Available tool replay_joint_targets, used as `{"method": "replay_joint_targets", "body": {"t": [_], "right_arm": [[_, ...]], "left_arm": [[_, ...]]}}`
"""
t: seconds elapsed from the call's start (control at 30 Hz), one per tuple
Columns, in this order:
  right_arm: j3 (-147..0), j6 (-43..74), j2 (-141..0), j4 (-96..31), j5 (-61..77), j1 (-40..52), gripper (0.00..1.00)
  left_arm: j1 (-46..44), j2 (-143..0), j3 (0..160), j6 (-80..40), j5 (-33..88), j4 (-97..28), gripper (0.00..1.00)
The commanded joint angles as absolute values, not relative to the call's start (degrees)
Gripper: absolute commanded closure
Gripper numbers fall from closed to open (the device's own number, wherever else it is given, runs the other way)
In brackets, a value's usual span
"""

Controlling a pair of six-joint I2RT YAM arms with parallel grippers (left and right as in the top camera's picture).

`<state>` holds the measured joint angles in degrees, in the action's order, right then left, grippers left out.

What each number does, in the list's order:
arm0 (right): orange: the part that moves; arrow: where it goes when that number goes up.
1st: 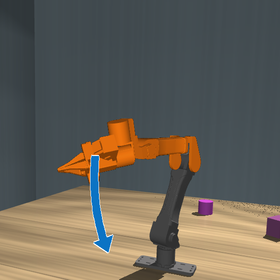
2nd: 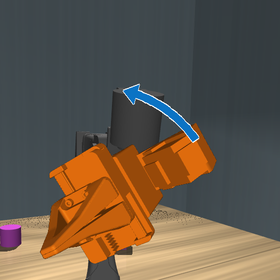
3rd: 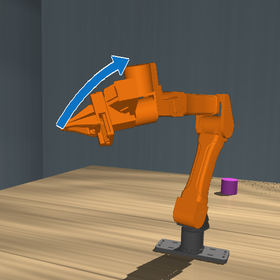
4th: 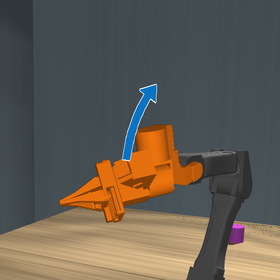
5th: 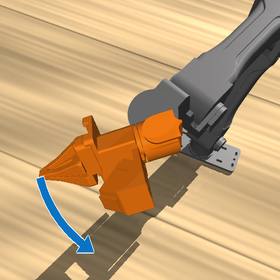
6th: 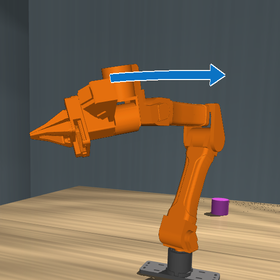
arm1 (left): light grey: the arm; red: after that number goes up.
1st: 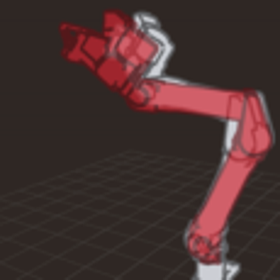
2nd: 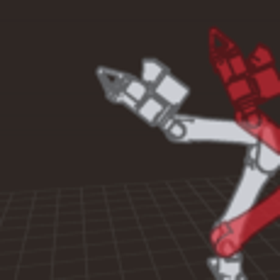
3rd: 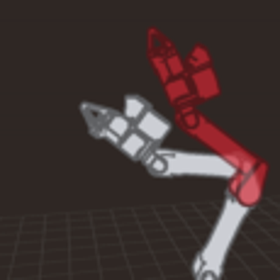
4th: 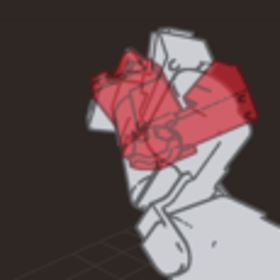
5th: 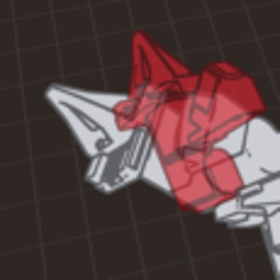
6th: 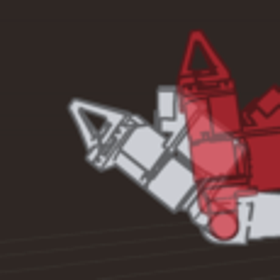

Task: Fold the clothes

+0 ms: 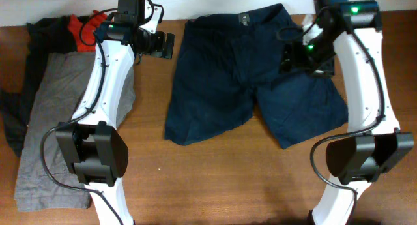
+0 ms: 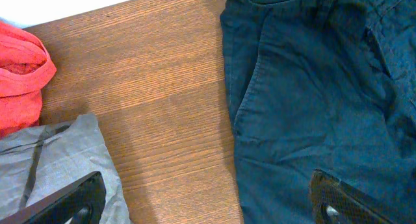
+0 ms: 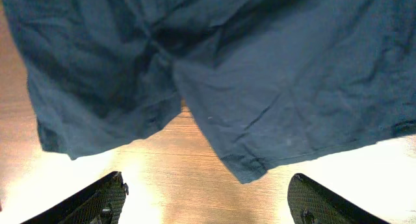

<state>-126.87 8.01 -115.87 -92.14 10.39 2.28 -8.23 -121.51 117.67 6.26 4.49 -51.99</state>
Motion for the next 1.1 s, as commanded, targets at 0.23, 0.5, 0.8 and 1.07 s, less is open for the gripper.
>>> {"method": "replay_joint_targets", "body": {"t": [0.23,0.5,0.8,1.07], "right_arm": [[-127.5,8.6,-115.5,-88.9,9.6,13.1,0.15],[-127.5,7.7,-115.4,-88.9,9.6,13.1,0.16],[-127.5,7.7,-115.0,-89.9,7.1,13.1,0.16],[-127.0,7.8,-115.0,-91.1,0.9,13.1,0.14]], "left_arm": [[-8.2,-122.1,117.4,7.0,4.8,-51.9,0.01],[-8.2,-122.1,117.4,7.0,4.7,-51.9,0.01],[-8.2,-122.1,117.4,7.0,4.7,-51.9,0.01],[-8.2,-122.1,117.4,7.0,4.8,-51.9,0.01]]}}
